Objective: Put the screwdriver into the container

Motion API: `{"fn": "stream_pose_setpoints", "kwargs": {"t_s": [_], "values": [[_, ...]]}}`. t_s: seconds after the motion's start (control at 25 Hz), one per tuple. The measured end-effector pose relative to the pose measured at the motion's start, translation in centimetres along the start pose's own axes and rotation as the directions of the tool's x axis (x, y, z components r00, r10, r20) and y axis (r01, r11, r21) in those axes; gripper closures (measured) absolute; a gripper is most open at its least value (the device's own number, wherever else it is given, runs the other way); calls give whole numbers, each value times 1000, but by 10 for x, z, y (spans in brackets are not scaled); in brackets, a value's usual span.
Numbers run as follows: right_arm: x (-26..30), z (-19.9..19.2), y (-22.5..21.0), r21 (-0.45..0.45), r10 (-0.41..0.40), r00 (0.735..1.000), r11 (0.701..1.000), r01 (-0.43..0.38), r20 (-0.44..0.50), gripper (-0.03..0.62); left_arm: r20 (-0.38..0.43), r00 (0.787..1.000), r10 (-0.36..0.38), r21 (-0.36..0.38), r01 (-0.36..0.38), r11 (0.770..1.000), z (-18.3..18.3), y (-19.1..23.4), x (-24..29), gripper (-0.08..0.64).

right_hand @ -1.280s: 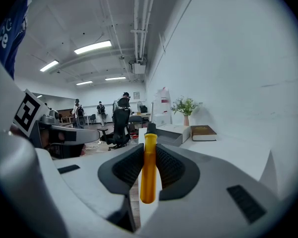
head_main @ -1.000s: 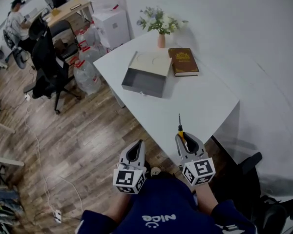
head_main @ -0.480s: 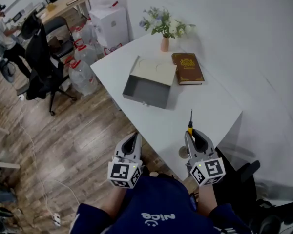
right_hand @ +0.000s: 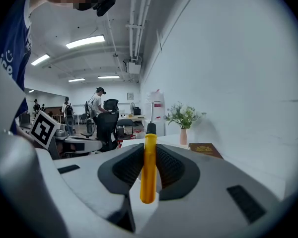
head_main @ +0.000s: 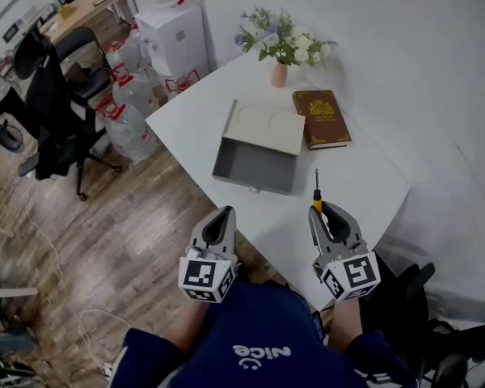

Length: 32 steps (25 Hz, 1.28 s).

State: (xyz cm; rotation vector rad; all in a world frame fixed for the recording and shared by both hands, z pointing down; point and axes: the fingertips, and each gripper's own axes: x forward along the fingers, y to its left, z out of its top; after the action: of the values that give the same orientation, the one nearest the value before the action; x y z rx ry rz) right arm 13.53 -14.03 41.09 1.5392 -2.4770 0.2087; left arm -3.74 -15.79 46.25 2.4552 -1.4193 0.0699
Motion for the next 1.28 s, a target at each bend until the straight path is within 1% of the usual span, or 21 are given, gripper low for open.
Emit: {"fn": "stream_pose_setpoints", "kwargs": {"t_s": [0.12,0.2,0.36,0.48,0.56,0.72,0.84,1.04,1.28], "values": [[25,2,11,7,17,1000,1000,-16,-13,500,0,1000,-18,12,18,1000,7,18,10,545],[40,4,15,4,14,1000,1000,-14,-24,500,-2,1000,-26,19,26,999,10,30,16,545],[67,3,20,-48,-8,998,999,5,-66,500,1,999,-40,33,40,999,17,51,22,545],[84,3,26,-84,1,996,996,-8,-90,500,9,999,-42,42,42,998,22,64,24,545],[93,8,29,-102,12,996,995,-20,-85,500,14,999,-35,42,34,999,24,72,26,545],[105,25,28,-138,44,997,989,-54,-69,500,22,999,-25,44,24,999,27,77,29,545],[121,22,23,-163,64,990,983,-84,-123,500,27,1000,-15,47,14,999,32,78,33,546],[148,9,17,-150,100,974,980,-131,-201,500,18,1000,-5,57,4,998,41,77,37,545],[170,1,14,-158,140,957,970,-184,-256,500,-1,1000,29,30,-29,999,42,84,44,545]]}}
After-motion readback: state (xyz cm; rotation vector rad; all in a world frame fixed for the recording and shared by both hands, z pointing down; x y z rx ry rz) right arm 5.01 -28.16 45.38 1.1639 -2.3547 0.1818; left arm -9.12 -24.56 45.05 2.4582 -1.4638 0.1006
